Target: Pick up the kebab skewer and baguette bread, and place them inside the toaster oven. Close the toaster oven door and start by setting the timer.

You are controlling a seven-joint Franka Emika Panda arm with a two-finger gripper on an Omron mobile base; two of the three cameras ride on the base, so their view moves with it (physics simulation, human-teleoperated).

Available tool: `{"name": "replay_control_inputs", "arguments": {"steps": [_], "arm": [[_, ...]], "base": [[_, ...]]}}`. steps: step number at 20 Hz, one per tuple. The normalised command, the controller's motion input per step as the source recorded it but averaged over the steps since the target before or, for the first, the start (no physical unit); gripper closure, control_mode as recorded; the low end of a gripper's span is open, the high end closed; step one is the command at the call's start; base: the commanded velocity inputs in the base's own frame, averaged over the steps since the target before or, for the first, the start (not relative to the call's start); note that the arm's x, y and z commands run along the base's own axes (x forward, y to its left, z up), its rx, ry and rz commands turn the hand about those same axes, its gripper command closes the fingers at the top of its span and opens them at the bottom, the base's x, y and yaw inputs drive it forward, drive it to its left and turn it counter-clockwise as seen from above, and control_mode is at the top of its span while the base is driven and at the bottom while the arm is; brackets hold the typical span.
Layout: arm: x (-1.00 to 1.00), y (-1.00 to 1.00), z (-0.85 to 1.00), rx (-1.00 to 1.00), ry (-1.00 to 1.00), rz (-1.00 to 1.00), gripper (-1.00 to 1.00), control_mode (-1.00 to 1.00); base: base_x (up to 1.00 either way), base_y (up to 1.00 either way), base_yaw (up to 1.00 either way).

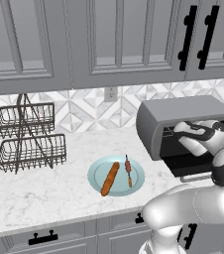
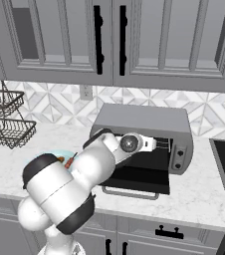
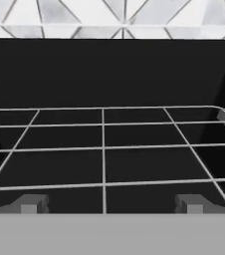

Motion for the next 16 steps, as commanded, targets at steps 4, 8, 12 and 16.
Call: {"name": "replay_control_inputs", "arguments": {"steps": [4, 8, 12, 16], "arm": [[-0.50, 0.00, -0.78, 0.00, 0.00, 0.00, -1.00, -1.00], [-0.68, 0.00, -0.86, 0.00, 0.00, 0.00, -1.00, -1.00], [-0.78, 0.00, -0.81, 0.00, 0.04, 0.00, -1.00, -1.00], [-0.71, 0.00, -0.74, -0.01, 0.13, 0.00, -1.00, -1.00]], "base": [[0.00, 0.00, 0.00], [0.00, 0.00, 0.00], [0.00, 0.00, 0.00], [0.00, 0.00, 0.00]]}}
